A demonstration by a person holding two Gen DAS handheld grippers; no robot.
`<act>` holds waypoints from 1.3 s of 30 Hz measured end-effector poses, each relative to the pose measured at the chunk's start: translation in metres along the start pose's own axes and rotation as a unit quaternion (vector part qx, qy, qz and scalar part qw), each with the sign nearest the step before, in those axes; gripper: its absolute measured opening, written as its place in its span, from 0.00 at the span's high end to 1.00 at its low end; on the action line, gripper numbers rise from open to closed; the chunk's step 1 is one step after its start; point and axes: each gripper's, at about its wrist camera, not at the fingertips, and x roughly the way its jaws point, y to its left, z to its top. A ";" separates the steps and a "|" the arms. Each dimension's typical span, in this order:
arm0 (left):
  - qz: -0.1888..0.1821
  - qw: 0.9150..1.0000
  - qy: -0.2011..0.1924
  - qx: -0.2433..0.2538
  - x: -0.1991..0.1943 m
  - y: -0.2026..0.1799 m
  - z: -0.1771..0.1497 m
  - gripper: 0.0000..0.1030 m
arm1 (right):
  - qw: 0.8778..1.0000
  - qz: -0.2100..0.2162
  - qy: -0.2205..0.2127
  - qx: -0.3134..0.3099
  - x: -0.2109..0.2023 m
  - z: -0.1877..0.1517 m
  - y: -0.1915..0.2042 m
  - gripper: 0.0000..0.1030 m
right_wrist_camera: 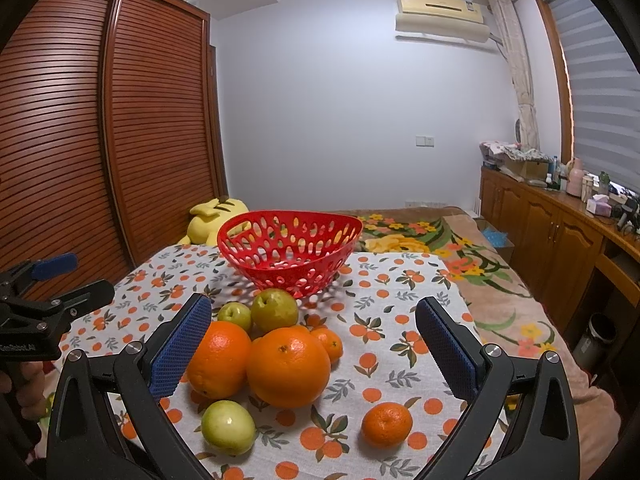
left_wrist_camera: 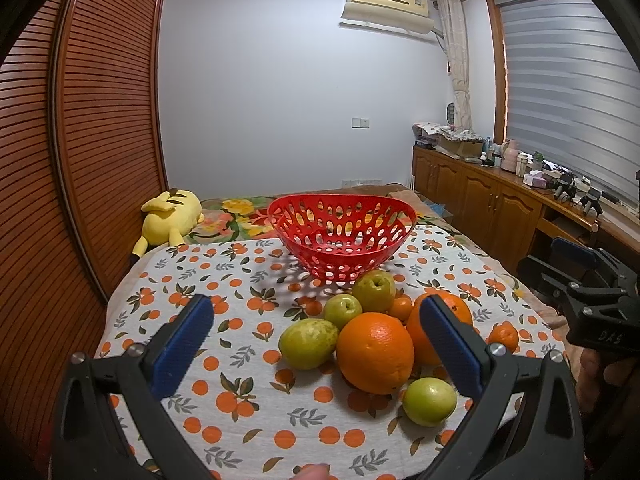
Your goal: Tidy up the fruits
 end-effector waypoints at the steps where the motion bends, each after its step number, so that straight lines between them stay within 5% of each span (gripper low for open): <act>1: 0.000 1.000 0.000 0.000 0.000 -0.001 0.000 0.00 | 1.000 0.000 0.000 0.000 0.000 0.000 0.000 0.00; 24: -0.015 0.999 0.028 -0.004 0.012 -0.001 -0.021 0.00 | 1.000 -0.002 0.021 0.002 0.001 -0.012 -0.010 0.00; 39: -0.100 0.990 0.101 -0.001 0.039 -0.033 -0.055 0.02 | 0.998 -0.007 0.059 0.002 0.004 -0.038 -0.031 0.00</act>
